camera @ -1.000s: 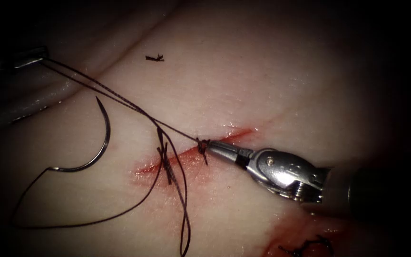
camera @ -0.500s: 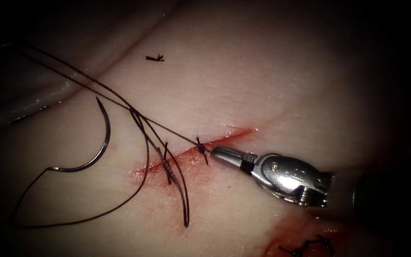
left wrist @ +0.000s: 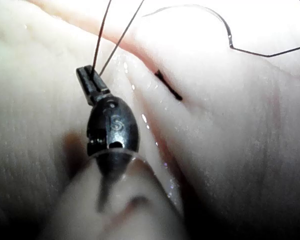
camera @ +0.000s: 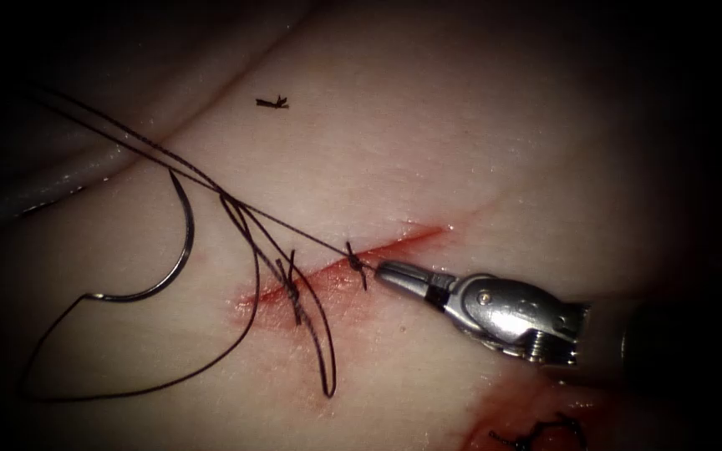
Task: Wound Closure
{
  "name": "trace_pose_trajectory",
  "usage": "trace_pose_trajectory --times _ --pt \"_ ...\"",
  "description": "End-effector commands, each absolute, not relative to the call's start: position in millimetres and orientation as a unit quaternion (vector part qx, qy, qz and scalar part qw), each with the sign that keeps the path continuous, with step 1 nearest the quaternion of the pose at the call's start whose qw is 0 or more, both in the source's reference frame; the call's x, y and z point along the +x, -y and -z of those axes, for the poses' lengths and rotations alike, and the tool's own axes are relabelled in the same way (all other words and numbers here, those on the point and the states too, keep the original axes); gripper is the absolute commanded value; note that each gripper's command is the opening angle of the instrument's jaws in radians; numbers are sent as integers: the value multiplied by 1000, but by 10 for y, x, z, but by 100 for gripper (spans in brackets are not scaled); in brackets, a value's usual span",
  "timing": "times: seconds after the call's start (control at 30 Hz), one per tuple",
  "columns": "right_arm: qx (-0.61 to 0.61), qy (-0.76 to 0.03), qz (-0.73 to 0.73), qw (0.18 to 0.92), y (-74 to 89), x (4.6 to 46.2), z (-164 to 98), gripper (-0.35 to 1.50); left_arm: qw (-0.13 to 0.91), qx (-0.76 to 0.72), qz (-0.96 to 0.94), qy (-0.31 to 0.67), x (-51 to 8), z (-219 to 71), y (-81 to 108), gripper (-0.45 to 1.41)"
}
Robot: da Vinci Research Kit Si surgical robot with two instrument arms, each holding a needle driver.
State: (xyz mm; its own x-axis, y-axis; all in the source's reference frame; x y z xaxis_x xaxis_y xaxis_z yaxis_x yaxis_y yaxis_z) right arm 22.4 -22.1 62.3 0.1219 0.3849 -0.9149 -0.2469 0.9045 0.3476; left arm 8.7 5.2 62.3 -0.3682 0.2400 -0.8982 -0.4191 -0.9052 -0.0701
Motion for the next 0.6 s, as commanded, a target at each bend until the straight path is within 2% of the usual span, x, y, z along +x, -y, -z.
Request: trace_pose_trajectory --times 0.03,0.23,0.27,0.3,0.33,0.37,0.4,0.6 --pt "56 -629 -211 746 228 229 -627 -35 200 -526 -823 -85 82 -630 -49 -45" --pt "64 -635 -212 740 224 240 -621 -35 191 -537 -817 -87 64 -620 -43 -45" --pt "63 -637 -217 737 221 244 -618 37 181 -548 -812 -88 52 -612 -40 -45" --pt "63 -637 -217 737 221 244 -618 37 181 -548 -812 -88 52 -612 -40 -45" --pt "65 -637 -220 736 219 248 -612 100 174 -560 -805 -88 35 -599 -37 -45" --pt "65 -637 -222 735 218 248 -610 110 169 -566 -802 -88 28 -593 -35 -45" --pt "66 -637 -223 735 217 249 -607 115 168 -574 -797 -87 18 -584 -32 -45" --pt "72 -645 -233 725 215 245 -584 115 136 -629 -762 -70 -36 -527 -11 -45"
